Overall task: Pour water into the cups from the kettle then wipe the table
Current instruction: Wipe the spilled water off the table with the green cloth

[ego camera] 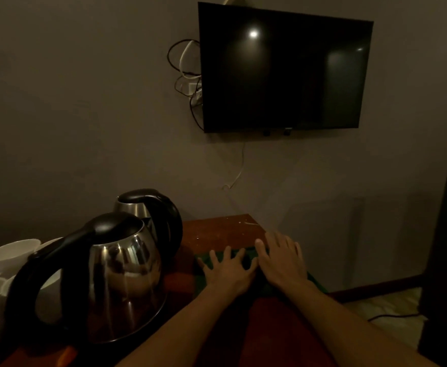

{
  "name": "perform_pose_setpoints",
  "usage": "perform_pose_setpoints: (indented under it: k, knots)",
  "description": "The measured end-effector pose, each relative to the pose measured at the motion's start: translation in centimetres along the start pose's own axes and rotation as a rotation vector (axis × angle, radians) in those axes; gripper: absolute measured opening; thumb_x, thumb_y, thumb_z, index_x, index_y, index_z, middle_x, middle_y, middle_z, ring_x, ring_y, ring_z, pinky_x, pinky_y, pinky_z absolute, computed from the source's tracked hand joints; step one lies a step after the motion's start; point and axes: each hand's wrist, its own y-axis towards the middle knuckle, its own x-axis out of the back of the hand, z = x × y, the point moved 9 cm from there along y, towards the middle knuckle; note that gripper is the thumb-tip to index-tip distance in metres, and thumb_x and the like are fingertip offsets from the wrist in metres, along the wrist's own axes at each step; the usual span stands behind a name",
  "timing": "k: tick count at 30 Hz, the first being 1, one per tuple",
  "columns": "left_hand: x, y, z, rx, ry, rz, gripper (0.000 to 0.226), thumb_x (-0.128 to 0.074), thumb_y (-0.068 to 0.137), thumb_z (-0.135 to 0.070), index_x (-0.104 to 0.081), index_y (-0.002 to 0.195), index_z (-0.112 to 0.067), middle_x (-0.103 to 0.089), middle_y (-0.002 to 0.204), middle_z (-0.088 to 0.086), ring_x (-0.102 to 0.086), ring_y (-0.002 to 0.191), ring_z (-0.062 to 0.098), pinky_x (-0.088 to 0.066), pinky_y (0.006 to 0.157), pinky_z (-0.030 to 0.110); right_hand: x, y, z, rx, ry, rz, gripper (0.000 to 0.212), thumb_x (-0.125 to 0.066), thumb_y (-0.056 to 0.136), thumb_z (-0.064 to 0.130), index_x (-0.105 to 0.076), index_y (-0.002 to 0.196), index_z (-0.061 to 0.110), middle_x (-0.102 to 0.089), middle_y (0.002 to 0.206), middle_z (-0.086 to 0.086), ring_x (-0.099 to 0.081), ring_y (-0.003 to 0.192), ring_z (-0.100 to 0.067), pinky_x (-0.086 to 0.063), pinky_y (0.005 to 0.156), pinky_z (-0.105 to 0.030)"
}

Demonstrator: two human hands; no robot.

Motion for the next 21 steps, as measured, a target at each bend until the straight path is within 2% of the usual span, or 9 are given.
perform_pose_setpoints:
  k: [3, 8, 11, 14, 16, 18, 21]
  knots:
    - [-0.9, 0.8, 0.5, -0.033, 0.072, -0.016, 0.070, -0.017, 0.097, -0.071, -0.017, 0.159, -0.039, -0.001, 0.170, 0.001, 0.010, 0.154, 0.037, 0.015, 0.117, 0.063, -1.2, 0.4, -0.5, -0.010, -0.077, 0.102, 0.066, -0.015, 0.102, 0.057, -0.023, 0.157, 0.022, -0.015, 0.166, -0.007, -0.007, 0.153, -0.026, -0.001, 0.124, -0.048]
    - [-1.2, 1.2, 0.5, -0.077, 0.055, -0.014, 0.068, -0.017, 0.099, -0.065, -0.014, 0.160, -0.035, 0.000, 0.170, 0.000, 0.008, 0.155, 0.027, 0.009, 0.123, 0.051, -3.2, 0.7, -0.7, -0.070, -0.104, 0.217, 0.071, -0.015, 0.100, 0.061, -0.016, 0.159, 0.021, -0.007, 0.167, -0.007, -0.004, 0.154, -0.026, -0.001, 0.124, -0.049]
    - [-1.3, 1.0, 0.9, -0.052, 0.075, 0.018, 0.070, -0.015, 0.098, -0.067, -0.009, 0.160, -0.037, 0.004, 0.170, -0.001, 0.011, 0.155, 0.027, 0.011, 0.122, 0.053, -2.7, 0.6, -1.0, -0.075, -0.161, 0.161, 0.078, -0.023, 0.099, 0.061, -0.006, 0.160, 0.015, -0.001, 0.167, -0.010, -0.004, 0.153, -0.029, -0.005, 0.124, -0.048]
    - [-1.3, 0.7, 1.3, -0.033, 0.090, 0.035, 0.070, -0.013, 0.097, -0.067, -0.004, 0.160, -0.038, 0.007, 0.169, -0.002, 0.013, 0.155, 0.026, 0.012, 0.122, 0.056, -2.5, 0.1, -1.1, -0.083, -0.194, 0.136, 0.083, -0.028, 0.096, 0.065, -0.013, 0.158, 0.011, -0.012, 0.165, -0.013, -0.012, 0.152, -0.030, -0.011, 0.123, -0.047]
    - [-1.4, 0.3, 1.6, -0.024, 0.092, 0.043, 0.070, -0.012, 0.097, -0.067, -0.002, 0.160, -0.038, 0.008, 0.169, -0.002, 0.014, 0.154, 0.027, 0.012, 0.121, 0.057, -3.1, -0.4, -1.1, -0.097, -0.203, 0.209, 0.087, -0.023, 0.095, 0.069, -0.013, 0.158, 0.010, -0.009, 0.166, -0.014, -0.009, 0.153, -0.030, -0.007, 0.124, -0.047]
    - [-1.3, -0.1, 2.1, -0.009, 0.098, 0.034, 0.070, -0.010, 0.097, -0.067, -0.001, 0.160, -0.038, 0.009, 0.169, -0.002, 0.014, 0.154, 0.026, 0.013, 0.121, 0.057, -4.0, -0.7, -0.8, -0.097, -0.228, 0.280, 0.091, -0.017, 0.094, 0.071, -0.004, 0.159, 0.010, 0.002, 0.167, -0.014, 0.001, 0.154, -0.030, 0.000, 0.124, -0.047]
    - [-1.0, -0.9, 3.1, 0.020, 0.106, 0.012, 0.070, -0.010, 0.097, -0.066, -0.001, 0.160, -0.037, 0.010, 0.169, -0.003, 0.015, 0.154, 0.027, 0.012, 0.121, 0.058, -5.0, -1.2, 0.0, -0.075, -0.235, 0.325, 0.091, -0.011, 0.094, 0.072, 0.002, 0.159, 0.010, 0.011, 0.166, -0.013, 0.010, 0.154, -0.028, 0.006, 0.124, -0.047]
